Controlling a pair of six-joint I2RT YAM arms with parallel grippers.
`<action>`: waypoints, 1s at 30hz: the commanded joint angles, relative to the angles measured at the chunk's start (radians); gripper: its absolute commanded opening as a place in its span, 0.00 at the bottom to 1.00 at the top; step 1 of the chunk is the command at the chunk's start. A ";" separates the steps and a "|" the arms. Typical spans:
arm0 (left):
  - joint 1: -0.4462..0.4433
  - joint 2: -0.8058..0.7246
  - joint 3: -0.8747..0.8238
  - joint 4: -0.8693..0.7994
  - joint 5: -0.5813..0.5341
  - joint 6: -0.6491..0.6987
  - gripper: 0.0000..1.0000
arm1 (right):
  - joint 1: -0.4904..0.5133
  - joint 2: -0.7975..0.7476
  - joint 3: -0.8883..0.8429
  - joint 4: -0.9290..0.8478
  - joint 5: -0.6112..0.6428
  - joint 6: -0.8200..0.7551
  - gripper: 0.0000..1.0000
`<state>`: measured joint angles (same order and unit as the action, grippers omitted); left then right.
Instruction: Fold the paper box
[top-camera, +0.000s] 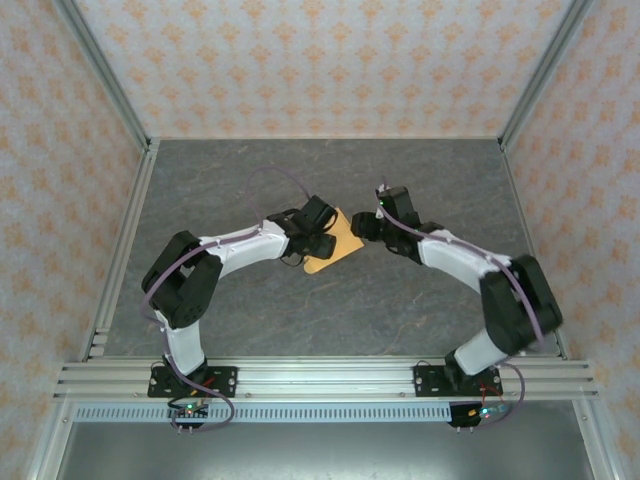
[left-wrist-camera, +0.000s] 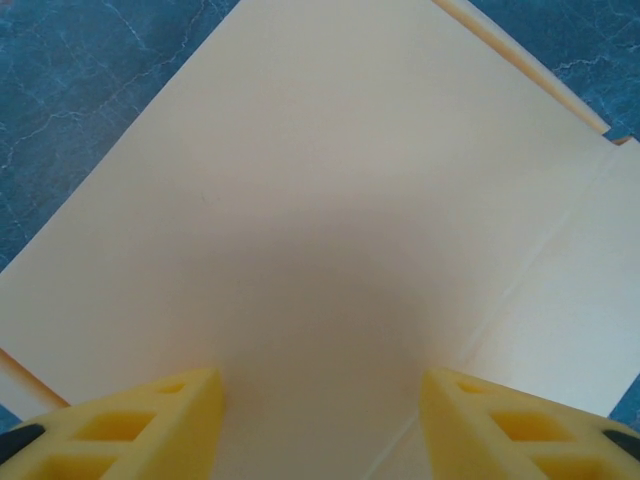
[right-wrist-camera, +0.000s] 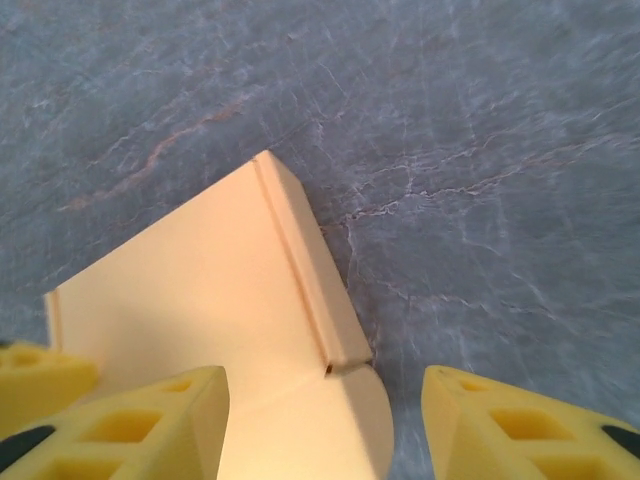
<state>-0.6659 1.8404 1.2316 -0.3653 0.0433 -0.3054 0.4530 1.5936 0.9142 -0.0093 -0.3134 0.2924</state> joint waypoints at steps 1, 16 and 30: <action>0.008 -0.039 0.020 -0.037 -0.027 -0.005 0.58 | -0.008 0.099 0.028 0.070 -0.136 0.063 0.51; 0.288 0.018 0.137 -0.134 0.285 0.137 0.72 | -0.019 -0.113 -0.021 -0.110 -0.042 0.009 0.62; 0.308 0.141 0.152 -0.195 0.420 0.208 0.69 | 0.102 0.005 -0.238 0.441 -0.191 0.462 0.63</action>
<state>-0.3553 1.9549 1.3830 -0.5098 0.4179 -0.1169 0.5495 1.5654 0.6865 0.2481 -0.4950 0.6353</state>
